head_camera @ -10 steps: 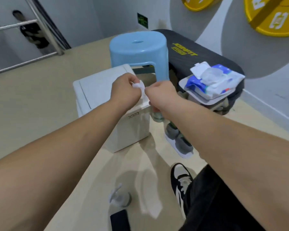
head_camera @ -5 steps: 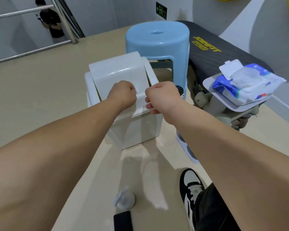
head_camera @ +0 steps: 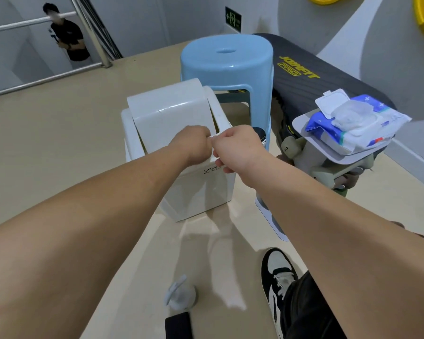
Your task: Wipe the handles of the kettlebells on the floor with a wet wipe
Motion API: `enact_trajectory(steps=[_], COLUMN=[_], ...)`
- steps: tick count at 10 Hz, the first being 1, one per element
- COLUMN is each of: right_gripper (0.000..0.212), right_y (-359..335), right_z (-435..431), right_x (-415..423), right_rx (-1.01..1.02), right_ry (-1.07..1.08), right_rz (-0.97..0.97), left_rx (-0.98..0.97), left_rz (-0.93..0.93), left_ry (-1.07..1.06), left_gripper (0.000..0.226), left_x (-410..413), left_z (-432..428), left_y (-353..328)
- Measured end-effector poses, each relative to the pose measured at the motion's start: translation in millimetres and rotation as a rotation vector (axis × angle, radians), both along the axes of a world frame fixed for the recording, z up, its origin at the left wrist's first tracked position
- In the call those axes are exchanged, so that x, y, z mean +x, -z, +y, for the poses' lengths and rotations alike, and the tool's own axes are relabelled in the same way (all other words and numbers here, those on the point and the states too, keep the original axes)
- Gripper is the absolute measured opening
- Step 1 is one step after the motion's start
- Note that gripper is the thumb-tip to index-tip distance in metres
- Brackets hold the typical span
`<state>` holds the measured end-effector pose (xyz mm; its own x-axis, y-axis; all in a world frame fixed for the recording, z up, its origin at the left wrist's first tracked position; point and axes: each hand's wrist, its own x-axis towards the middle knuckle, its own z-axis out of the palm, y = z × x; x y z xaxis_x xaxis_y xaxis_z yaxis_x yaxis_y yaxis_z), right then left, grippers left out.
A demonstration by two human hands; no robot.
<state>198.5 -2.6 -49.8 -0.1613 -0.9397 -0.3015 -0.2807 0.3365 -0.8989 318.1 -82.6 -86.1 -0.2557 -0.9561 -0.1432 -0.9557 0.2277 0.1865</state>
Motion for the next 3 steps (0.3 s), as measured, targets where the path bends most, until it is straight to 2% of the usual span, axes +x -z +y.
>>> enact_trajectory(steps=[1,2,3], right_gripper=[0.027,0.029,0.035], right_y=[-2,-4,-5], right_z=[-1,1,6], right_x=[-3,-8,-10], right_rx=[-0.005,-0.009,-0.023], right_ry=[0.005,0.017,0.050], right_rz=[0.011,0.002,0.005], left_rx=[0.142,0.090,-0.116], left_rz=[-0.130,-0.060,0.038], left_ry=[0.010,-0.010,-0.053], left_gripper=[0.031,0.022,0.026], left_x=[-3,-8,-11], left_z=[-2,-5,1], left_y=[4,-7,-17])
